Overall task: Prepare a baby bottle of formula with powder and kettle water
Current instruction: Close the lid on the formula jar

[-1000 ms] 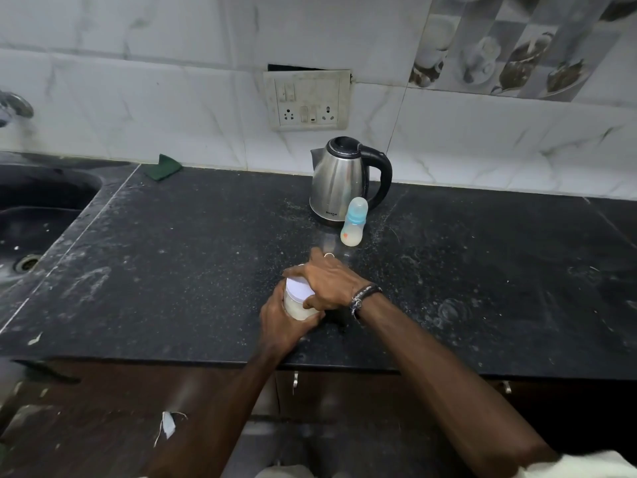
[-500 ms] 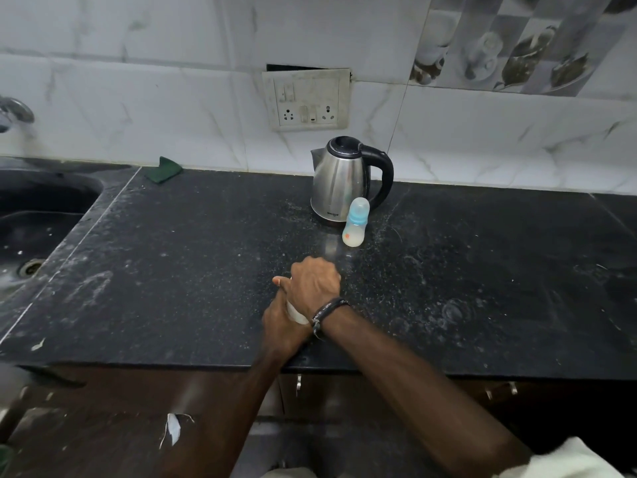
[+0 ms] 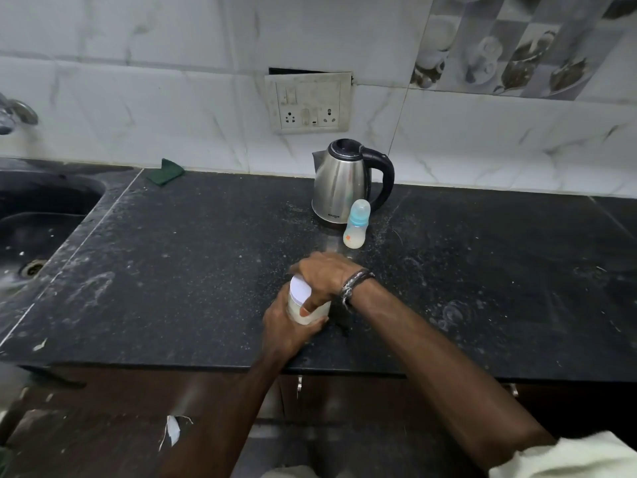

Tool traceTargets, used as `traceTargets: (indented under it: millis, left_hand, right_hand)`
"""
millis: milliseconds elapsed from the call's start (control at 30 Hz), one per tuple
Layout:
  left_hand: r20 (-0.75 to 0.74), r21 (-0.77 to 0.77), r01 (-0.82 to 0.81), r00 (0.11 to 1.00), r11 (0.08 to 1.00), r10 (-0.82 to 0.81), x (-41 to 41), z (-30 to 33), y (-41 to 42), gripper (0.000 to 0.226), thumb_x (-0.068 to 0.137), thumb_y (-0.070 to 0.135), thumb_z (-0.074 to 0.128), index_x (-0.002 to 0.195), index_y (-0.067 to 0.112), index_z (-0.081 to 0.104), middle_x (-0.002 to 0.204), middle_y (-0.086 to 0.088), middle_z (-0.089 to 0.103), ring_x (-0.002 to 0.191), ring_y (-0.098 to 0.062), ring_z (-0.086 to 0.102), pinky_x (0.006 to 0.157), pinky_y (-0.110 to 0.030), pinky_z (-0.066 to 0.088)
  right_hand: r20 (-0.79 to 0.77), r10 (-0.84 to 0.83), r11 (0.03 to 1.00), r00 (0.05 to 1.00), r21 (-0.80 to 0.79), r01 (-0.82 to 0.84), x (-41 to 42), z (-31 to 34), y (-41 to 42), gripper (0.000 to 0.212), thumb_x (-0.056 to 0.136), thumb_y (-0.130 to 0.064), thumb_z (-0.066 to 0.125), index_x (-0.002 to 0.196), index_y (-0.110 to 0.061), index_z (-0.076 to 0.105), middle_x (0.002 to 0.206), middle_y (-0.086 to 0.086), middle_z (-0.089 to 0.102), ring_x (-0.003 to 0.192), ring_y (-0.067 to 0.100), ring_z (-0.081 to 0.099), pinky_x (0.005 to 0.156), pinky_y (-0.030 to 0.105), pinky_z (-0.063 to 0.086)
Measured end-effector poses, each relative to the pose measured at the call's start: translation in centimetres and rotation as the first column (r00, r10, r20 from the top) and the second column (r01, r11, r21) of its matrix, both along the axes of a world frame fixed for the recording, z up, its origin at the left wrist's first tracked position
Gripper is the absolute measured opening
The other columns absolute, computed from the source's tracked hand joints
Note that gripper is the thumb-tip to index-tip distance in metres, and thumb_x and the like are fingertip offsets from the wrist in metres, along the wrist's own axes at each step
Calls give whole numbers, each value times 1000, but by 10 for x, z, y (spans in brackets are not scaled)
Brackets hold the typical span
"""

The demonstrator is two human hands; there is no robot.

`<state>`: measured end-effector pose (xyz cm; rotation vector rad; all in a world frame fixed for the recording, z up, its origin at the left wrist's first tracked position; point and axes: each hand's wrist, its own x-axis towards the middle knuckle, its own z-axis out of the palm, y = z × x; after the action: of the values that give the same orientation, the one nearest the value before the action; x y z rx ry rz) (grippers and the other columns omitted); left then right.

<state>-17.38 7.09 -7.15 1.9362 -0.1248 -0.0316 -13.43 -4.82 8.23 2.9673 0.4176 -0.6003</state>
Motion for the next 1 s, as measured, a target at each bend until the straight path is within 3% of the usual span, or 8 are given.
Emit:
traceTargets:
  millis: [133,267,400,533,667,767,867,1000]
  left_hand:
    - [-3,9,42,999,999,-42,0,2,-5,94,64,32,94,145,18,48,139,-5,60,127,-20,57,106,-46,47]
    - [14,-10,6,1000,1000,-6,0,2,-1,88,56,49,92,133,33,53,122,10,68,110,-9,65,93,-39,56]
    - [-29,24,13,999,1000,-12,-1,4,-1,83,54,59,79,125,20,59,110,7,70,102,-11,67,79,-17,51]
    - [-17,76,29,999,997,-28,2,7,-1,74,56,59,75,118,23,57,97,12,68,92,-8,67,71,-10,46]
    - [23,105,21,999,994,-23,3,5,-1,98,58,44,87,142,16,46,105,10,67,94,-6,63,80,-21,49]
    - [29,122,22,999,992,-25,4,6,-1,103,55,41,93,143,15,46,111,7,70,100,-8,65,84,-26,52]
    - [21,90,16,1000,996,-18,2,10,-2,88,53,45,91,130,26,55,109,10,71,99,-8,68,85,-31,55]
    - [-9,70,12,1000,997,-12,3,6,0,87,49,54,90,127,29,59,113,11,71,103,-5,67,88,-37,58]
  right_hand:
    - [190,15,1000,982,23,-20,-7,-11,8,54,69,-48,80,110,-17,64,111,11,67,101,32,64,75,36,48]
    - [300,-149,987,942,111,120,-19,-11,12,46,78,-49,69,104,-11,66,107,14,66,96,34,64,75,36,49]
    - [385,-305,952,871,140,271,-26,-19,31,31,86,-39,64,95,-10,71,98,11,70,93,30,68,69,33,51]
    - [382,-369,930,848,145,339,-25,-22,34,33,91,-40,60,98,-10,71,100,11,70,95,29,68,69,33,52]
    - [387,-387,922,837,132,365,-21,-22,32,38,94,-45,54,101,-11,71,102,10,70,96,27,68,65,32,47]
    - [377,-361,928,853,55,369,-19,-22,33,46,95,-52,49,102,-12,71,102,8,71,96,26,68,62,31,43]
    - [332,-237,963,913,-43,266,-14,-17,22,57,93,-62,46,106,-13,70,105,9,71,99,28,67,68,33,44]
    - [134,-18,996,991,-82,30,-11,-8,8,69,78,-66,64,123,-15,56,116,9,66,109,30,61,77,36,44]
